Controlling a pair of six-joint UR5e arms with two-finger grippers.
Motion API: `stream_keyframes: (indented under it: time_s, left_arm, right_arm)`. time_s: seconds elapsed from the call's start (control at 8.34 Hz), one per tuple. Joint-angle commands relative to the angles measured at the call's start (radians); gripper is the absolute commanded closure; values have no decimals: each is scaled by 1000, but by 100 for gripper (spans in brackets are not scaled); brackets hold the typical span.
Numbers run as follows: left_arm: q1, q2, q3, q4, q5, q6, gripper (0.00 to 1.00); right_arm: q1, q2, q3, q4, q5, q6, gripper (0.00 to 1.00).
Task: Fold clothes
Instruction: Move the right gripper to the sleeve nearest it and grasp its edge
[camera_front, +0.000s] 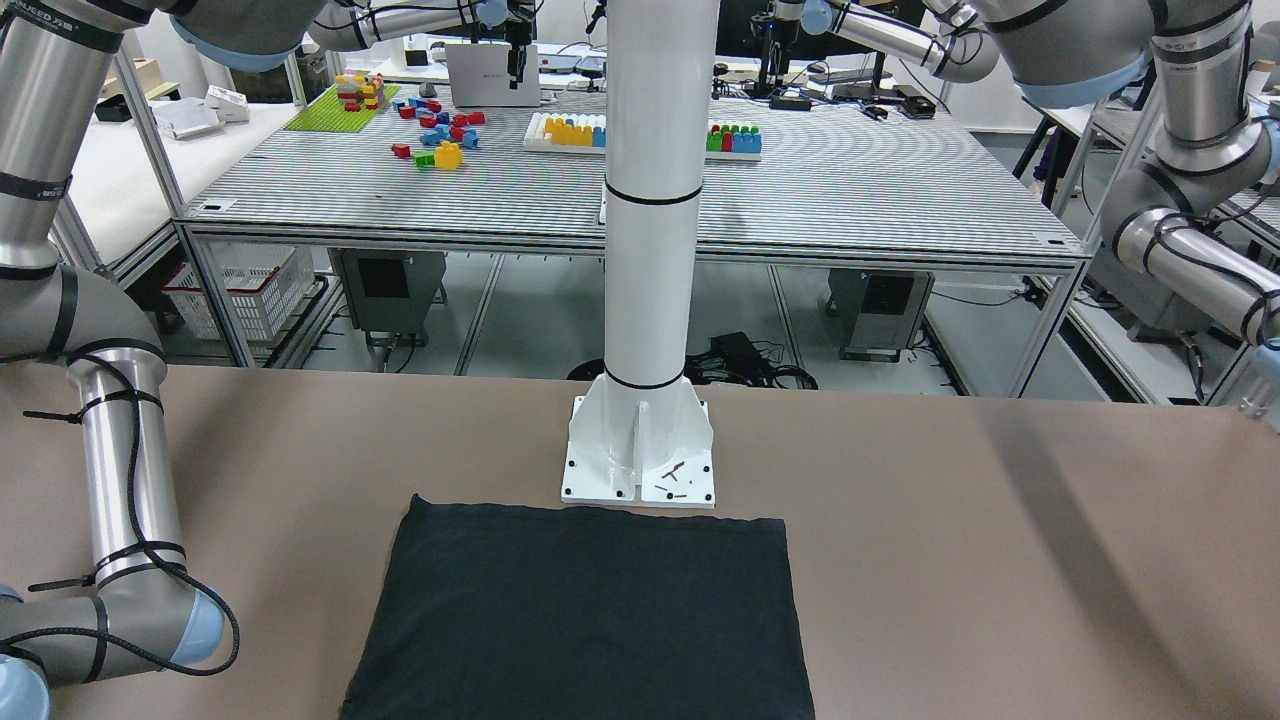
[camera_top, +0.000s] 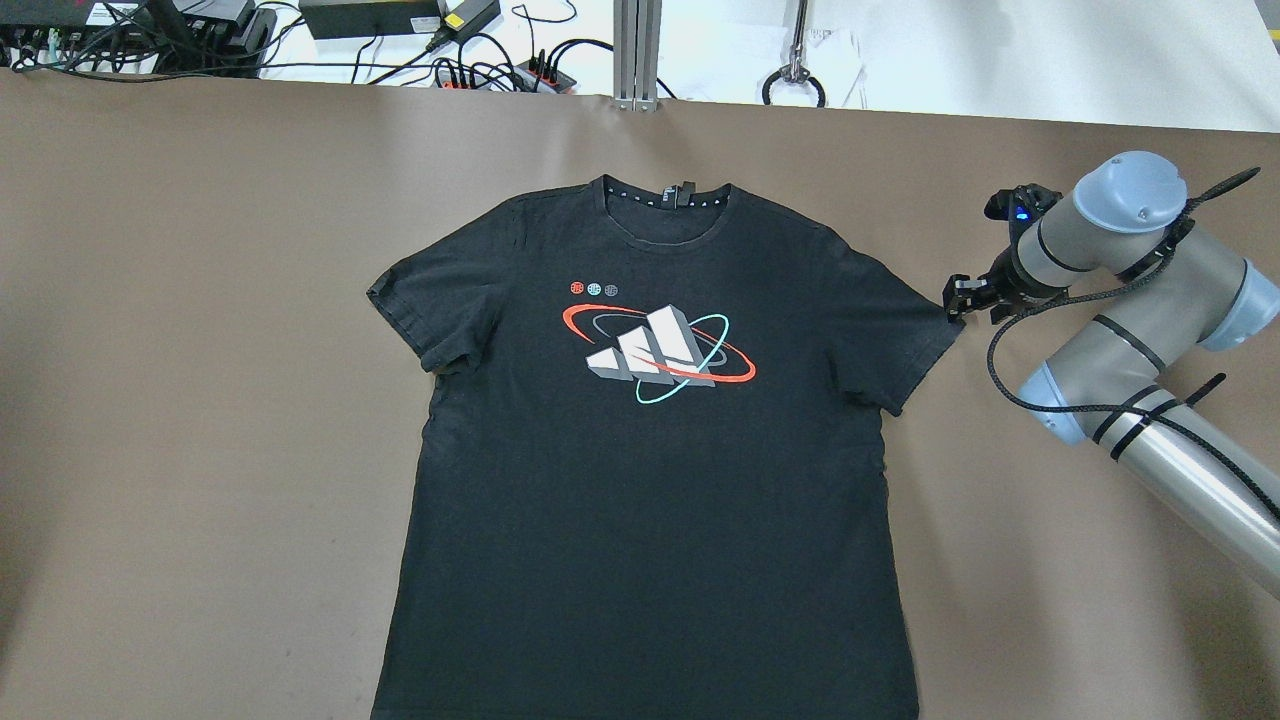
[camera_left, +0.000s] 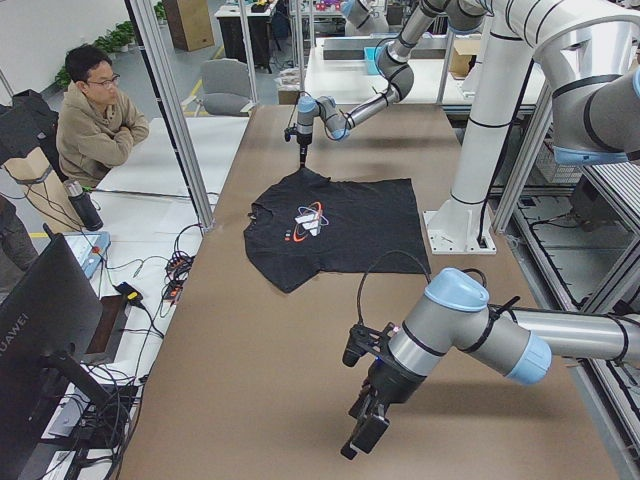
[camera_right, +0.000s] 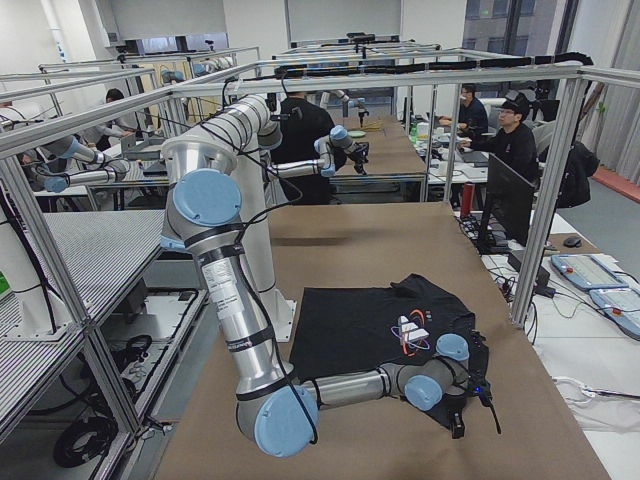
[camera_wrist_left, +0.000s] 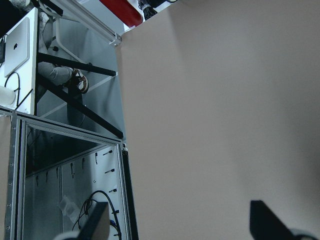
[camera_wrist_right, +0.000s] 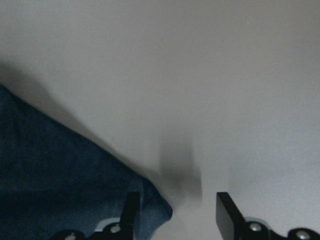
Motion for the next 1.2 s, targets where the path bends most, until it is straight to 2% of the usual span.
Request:
stream_keyframes:
  time_s: [0.0, 0.12, 0.24, 0.36, 0.48, 0.84, 1.08]
  left_arm:
    - [0, 3, 0, -1, 0, 0, 0]
    - [0, 3, 1, -1, 0, 0, 0]
    - [0, 3, 1, -1, 0, 0, 0]
    - [0, 2, 1, -1, 0, 0, 0]
    - [0, 2, 1, -1, 0, 0, 0]
    - [0, 0, 0, 1, 0, 0, 0]
    - [0, 0, 0, 1, -2, 0, 0]
  right_arm:
    - [-13, 10, -20, 14, -3, -1, 41]
    - [-16, 10, -21, 14, -3, 0, 44]
    - [-16, 11, -21, 14, -3, 0, 59]
    - [-16, 10, -21, 14, -4, -1, 87]
    - [-18, 8, -20, 13, -4, -8, 100]
    - [-16, 13, 20, 13, 2, -6, 100]
    - [-16, 22, 101, 0, 5, -1, 100]
